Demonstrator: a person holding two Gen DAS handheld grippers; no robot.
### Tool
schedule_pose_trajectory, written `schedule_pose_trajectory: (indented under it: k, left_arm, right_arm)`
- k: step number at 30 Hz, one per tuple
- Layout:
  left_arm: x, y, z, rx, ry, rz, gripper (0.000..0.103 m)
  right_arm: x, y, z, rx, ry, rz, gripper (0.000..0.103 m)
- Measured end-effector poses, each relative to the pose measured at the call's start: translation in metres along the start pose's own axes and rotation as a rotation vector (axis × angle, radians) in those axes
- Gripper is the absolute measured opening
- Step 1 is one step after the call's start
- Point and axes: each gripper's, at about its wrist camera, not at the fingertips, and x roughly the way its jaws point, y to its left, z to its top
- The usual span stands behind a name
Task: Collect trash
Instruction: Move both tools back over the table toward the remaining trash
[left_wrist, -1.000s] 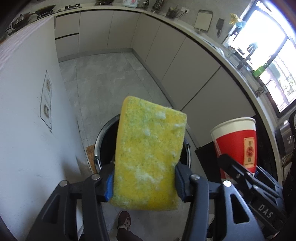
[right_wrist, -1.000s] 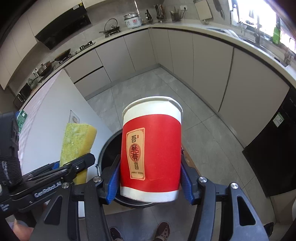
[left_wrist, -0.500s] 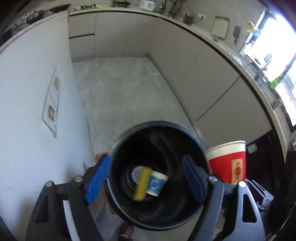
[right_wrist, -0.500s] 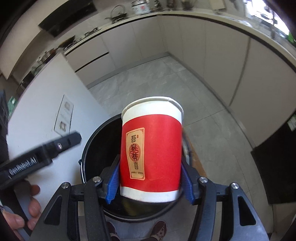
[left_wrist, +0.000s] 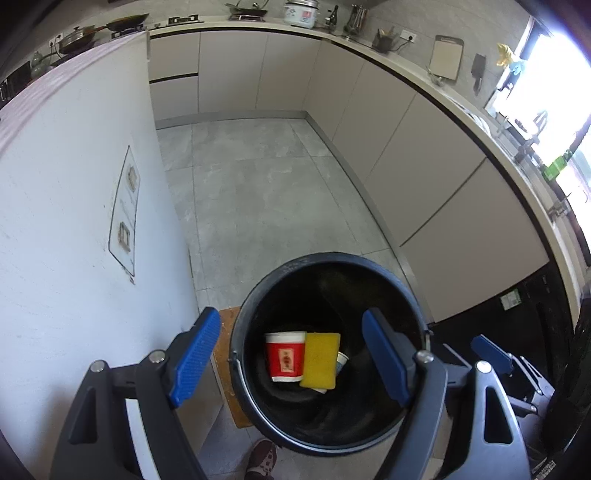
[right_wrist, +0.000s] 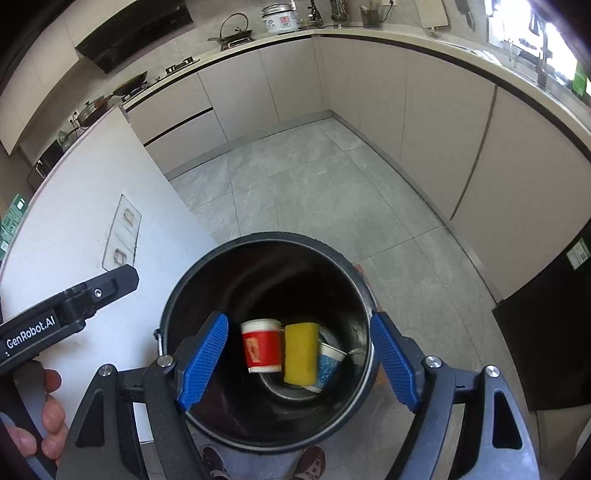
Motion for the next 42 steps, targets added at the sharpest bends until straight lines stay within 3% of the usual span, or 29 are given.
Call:
schedule_pose_trajectory:
  k: [18,26,34,42]
  left_arm:
    - [-0.113,0.017,0.003,0.003,-0.024,-0.155,0.081]
    - [-0.157,0.046,-0.005,-0.003,-0.066,-0.166,0.081]
    - [-0.193,0.101,-0.009,-0.052,-0.128,-0.09,0.081]
    - [-0.226,0.164,-0.019,-0.131,-0.208,0.051,0.081]
  right_arm:
    - [-0.118,0.049,0.008,0.057,-0.089,0.005,0.081]
    - [-0.156,0.094,0.006,0.035,-0.139,0.033,0.081]
    - [-0.172,0.151,0.003,-0.003,-0.163,0.102,0.082]
    - [-0.17,0.22,0.008,-0.091,-0.178,0.209,0.082]
